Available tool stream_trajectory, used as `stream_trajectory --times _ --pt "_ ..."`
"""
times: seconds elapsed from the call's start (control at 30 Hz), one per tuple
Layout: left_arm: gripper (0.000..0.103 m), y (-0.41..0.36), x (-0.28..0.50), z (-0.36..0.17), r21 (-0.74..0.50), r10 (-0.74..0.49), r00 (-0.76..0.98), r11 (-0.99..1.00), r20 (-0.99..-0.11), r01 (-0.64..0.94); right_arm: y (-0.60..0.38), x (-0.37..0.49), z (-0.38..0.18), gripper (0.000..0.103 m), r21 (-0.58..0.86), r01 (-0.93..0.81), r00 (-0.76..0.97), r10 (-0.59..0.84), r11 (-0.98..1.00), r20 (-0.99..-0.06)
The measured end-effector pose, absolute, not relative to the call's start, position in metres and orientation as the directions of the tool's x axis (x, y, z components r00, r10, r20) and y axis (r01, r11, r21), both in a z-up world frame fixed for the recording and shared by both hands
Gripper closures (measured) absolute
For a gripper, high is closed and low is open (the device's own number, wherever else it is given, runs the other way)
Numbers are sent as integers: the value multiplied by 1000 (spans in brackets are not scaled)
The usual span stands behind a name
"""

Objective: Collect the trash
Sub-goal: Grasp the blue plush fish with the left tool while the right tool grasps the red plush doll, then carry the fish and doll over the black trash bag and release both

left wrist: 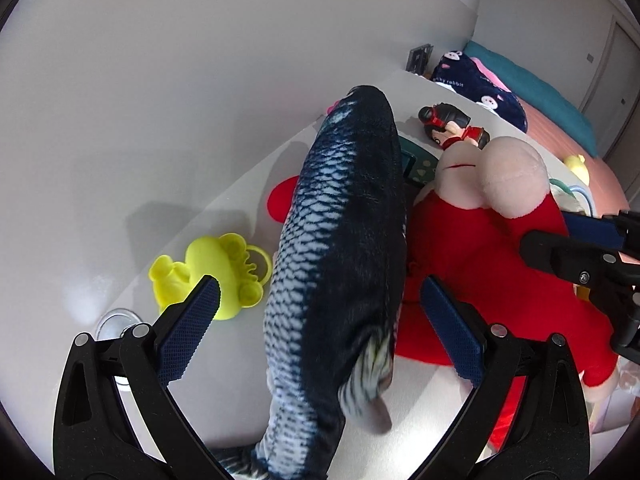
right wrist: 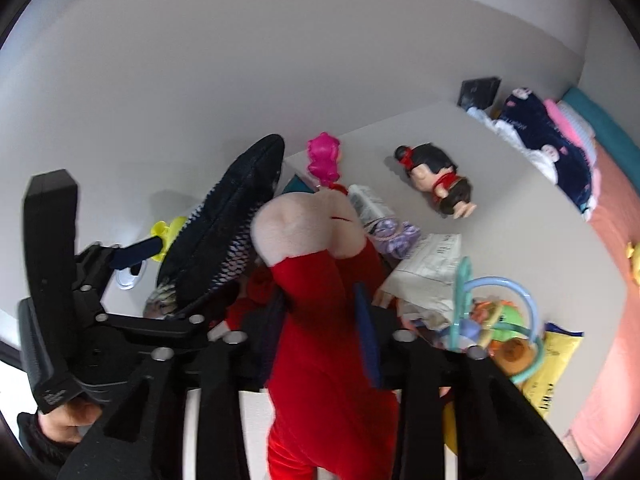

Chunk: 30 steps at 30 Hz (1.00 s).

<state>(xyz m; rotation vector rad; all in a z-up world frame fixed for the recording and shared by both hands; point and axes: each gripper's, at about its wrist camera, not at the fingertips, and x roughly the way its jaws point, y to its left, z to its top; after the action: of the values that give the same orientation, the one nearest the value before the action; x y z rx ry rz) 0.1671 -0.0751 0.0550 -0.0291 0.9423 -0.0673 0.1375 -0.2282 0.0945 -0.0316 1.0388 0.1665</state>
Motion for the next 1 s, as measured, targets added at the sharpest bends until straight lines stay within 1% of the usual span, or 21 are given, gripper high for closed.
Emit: stream_trajectory --times 0.07,0.1,0.17,0.2,0.27,0.37,0.57,0.67,0.83,1.0 --pt "24 -75 169 53 -57 -71 581 998 -811 42 -228 138 96 76 54 -154 501 125 987 -856" --pt "29 -74 170 52 -63 -75 577 997 -813 41 -229 137 96 78 60 -154 503 130 986 -855" --pt "51 -72 171 49 -90 -99 570 995 -816 44 -230 135 97 79 73 -151 507 140 986 -851" --pt "55 -70 170 48 -105 -112 570 993 -814 46 -232 134 98 80 80 -149 511 146 986 -847" --pt "68 -70 167 51 -116 -124 587 992 -800 51 -234 132 100 81 98 -147 513 161 984 -843" --pt "71 -71 159 62 -104 -124 625 992 -771 68 -235 126 106 81 109 -148 526 172 983 -833" --pt "71 -61 133 109 -83 -109 692 994 -714 71 -232 112 132 82 132 -166 562 204 977 -802" --pt "71 -56 116 131 -66 -94 722 996 -685 67 -231 102 153 82 135 -171 595 211 976 -775" --pt "71 -49 88 165 -74 -98 763 995 -638 66 -231 82 192 82 132 -170 658 213 976 -723" --pt "71 -53 65 191 -58 -101 793 995 -601 82 -243 58 235 82 124 -153 723 197 980 -663"
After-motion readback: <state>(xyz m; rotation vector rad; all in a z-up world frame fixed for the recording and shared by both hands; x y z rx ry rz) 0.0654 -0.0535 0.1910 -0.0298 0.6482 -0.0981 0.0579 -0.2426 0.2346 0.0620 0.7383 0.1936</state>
